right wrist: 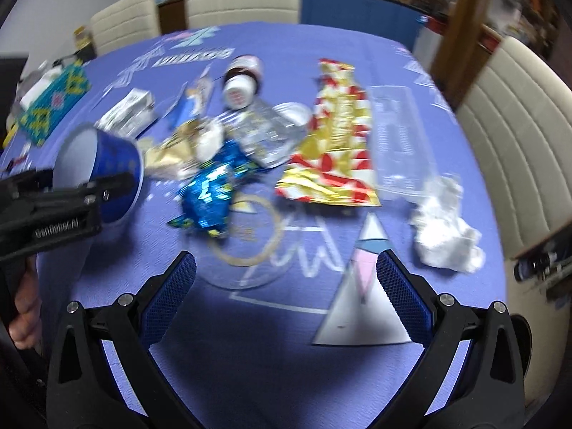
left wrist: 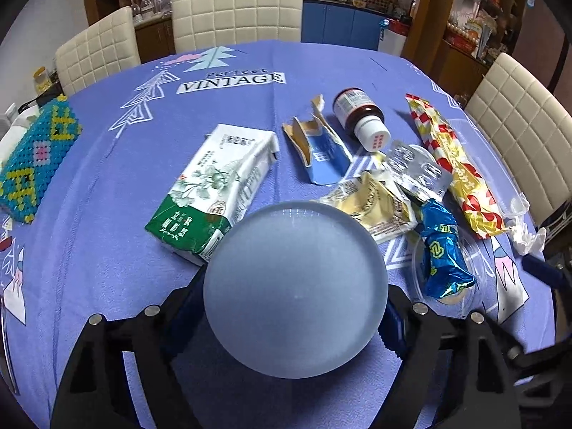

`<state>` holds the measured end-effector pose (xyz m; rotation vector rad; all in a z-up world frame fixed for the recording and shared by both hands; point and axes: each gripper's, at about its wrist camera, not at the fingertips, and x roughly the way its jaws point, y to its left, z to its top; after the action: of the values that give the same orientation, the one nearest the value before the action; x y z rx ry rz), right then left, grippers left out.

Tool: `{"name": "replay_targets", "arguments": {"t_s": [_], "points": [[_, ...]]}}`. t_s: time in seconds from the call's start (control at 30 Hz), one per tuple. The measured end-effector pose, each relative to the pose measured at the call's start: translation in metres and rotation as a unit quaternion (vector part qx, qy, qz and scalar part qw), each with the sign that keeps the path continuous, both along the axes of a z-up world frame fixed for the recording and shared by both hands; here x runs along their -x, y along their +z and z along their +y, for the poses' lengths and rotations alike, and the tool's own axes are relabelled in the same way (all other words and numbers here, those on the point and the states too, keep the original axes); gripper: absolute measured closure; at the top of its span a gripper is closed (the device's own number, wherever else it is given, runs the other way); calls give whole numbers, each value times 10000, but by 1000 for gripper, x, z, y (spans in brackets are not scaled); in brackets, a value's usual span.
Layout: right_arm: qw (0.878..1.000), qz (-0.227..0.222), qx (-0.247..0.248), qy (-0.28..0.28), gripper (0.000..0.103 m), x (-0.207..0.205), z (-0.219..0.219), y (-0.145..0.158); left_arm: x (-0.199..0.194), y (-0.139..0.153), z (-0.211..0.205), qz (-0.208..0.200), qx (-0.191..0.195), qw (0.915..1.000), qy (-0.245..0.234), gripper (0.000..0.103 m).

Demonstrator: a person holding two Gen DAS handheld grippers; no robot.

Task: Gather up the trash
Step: 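Grasp the blue candy wrapper with the right tool while the left tool holds the blue paper cup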

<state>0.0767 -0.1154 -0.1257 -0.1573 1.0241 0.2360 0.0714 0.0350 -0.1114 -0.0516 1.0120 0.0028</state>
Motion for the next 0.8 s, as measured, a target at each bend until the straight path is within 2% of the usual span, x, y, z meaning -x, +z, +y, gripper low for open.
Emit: {"name": "replay_targets", "arguments": {"t_s": [0.27,0.43,0.47,0.53,0.63,0.7,0.73,0.8], "points": [[9990,180,5,414,3,-7,24,-19,6,0,9,-33,1,9999,119,24],[9984,-330,-272,379,4,-6,20,3,8,2,9,-81,-33,9998,177,24],[9980,-387,-336,362,6,-7,19,7,7,2,9,-86,-39,9998,182,24],[9979,-277,-430,410,34,-15,21,6,7,3,9,-93,-53,9998,172,24],[9973,-22,-574,454,40,-24,24,-2,7,2,8,-102,-63,9998,143,24],[9971,-44,-566,515,41,-24,28,-5,7,2,8,-99,-55,9998,145,24],[9968,-64,-569,565,44,-24,31,-5,6,2,9,-90,-50,9998,148,24],[9961,-59,-587,651,58,-23,34,-6,6,1,10,-79,-44,9998,154,24]]}}
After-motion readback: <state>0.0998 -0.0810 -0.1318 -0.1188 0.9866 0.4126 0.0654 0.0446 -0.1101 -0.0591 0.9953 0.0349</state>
